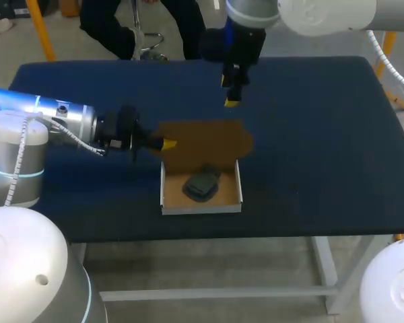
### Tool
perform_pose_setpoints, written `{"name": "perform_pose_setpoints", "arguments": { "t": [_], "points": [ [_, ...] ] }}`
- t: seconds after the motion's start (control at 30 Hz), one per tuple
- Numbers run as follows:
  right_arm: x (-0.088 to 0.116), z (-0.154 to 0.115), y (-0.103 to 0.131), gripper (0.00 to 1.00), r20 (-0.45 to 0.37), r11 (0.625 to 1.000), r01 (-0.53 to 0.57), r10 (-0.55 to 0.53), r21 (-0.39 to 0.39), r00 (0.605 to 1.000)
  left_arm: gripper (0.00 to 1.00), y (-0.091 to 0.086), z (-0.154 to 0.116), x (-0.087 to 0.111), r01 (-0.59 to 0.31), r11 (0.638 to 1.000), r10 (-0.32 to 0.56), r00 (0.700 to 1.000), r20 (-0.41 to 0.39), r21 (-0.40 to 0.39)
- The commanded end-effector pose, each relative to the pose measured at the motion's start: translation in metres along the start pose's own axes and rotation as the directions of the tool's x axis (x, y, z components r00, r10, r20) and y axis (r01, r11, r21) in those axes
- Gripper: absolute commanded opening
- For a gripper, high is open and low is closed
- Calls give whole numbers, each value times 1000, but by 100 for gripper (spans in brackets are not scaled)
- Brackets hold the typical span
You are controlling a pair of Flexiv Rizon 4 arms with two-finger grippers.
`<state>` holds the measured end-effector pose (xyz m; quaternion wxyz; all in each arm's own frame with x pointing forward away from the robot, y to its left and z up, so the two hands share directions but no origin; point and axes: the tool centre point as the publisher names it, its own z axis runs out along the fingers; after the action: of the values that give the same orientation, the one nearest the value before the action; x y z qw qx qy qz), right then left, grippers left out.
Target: Assemble the packaging by folding the flat box into shape, placing the metal phone stand inside, and closing the box properly
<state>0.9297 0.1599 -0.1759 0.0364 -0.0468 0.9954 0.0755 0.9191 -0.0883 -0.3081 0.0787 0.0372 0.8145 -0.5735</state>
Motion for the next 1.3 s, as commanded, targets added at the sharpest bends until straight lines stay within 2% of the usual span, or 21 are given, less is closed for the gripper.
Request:
{"name": "perform_pose_setpoints", "arguments": {
  "t": [0.03, 0.4, 0.87, 1.3],
  "points": [
    [-15, 10, 18, 49, -45, 996, 8, -4, 89, 999, 0, 1, 0, 0, -1, 1000, 1, 1000, -1, 2],
    [-28, 28, 40, 48, -52, 988, 26, -18, 152, 998, 0, 1, 0, 0, -1, 1000, 1, 1000, -1, 2],
    [-36, 53, 44, 47, -83, 989, 46, -35, 138, 996, 0, 1, 0, 0, -1, 1000, 1, 1000, -1, 2],
    [-19, 60, 50, 46, -99, 991, 68, -56, 115, 993, 0, 1, 0, 0, -1, 1000, 1, 1000, -1, 2]
  ]
}}
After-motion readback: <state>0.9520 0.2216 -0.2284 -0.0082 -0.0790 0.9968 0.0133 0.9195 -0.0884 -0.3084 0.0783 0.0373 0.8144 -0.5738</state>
